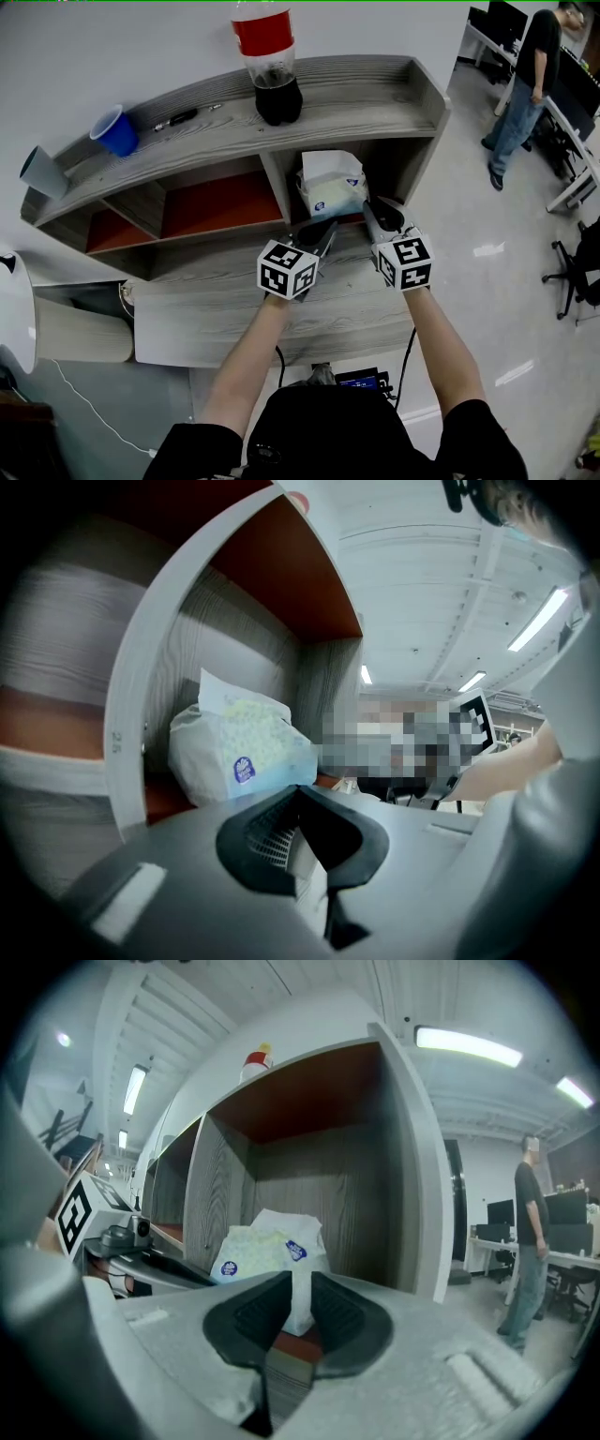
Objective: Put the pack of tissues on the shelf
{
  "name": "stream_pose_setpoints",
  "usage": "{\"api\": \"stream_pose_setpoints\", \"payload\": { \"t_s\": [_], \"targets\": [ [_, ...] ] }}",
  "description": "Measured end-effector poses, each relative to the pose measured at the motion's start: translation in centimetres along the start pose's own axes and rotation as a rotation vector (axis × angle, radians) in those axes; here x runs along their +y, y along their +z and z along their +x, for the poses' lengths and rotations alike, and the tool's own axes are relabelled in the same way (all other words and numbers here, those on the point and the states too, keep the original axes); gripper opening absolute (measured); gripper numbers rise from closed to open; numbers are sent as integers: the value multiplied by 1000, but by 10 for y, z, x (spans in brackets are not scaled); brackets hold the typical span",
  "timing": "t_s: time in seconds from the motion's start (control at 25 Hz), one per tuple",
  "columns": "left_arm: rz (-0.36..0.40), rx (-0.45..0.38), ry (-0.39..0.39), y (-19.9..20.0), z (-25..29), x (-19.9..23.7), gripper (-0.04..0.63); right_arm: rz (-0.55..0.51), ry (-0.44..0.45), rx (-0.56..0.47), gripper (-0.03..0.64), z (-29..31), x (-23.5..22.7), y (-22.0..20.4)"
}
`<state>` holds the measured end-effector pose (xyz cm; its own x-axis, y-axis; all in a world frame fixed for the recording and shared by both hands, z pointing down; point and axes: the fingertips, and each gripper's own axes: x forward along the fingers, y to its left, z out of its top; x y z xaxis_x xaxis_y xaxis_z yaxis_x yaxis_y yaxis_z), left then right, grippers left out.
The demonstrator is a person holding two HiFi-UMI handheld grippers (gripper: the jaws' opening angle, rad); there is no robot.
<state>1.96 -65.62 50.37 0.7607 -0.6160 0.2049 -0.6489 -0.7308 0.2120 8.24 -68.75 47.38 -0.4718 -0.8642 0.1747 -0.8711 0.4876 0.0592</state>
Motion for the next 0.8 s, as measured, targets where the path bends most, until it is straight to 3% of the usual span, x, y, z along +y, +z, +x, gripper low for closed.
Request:
{"api": "stream_pose_setpoints", "payload": {
  "t_s": [0.48, 0.8],
  "targets": [
    [41, -21, -31, -4, -28, -35, -6, 14, 56, 12, 81, -35, 13, 1],
    [24, -53, -24, -18, -59, -58, -7, 31, 99, 14, 5, -77, 29, -9]
  ]
}}
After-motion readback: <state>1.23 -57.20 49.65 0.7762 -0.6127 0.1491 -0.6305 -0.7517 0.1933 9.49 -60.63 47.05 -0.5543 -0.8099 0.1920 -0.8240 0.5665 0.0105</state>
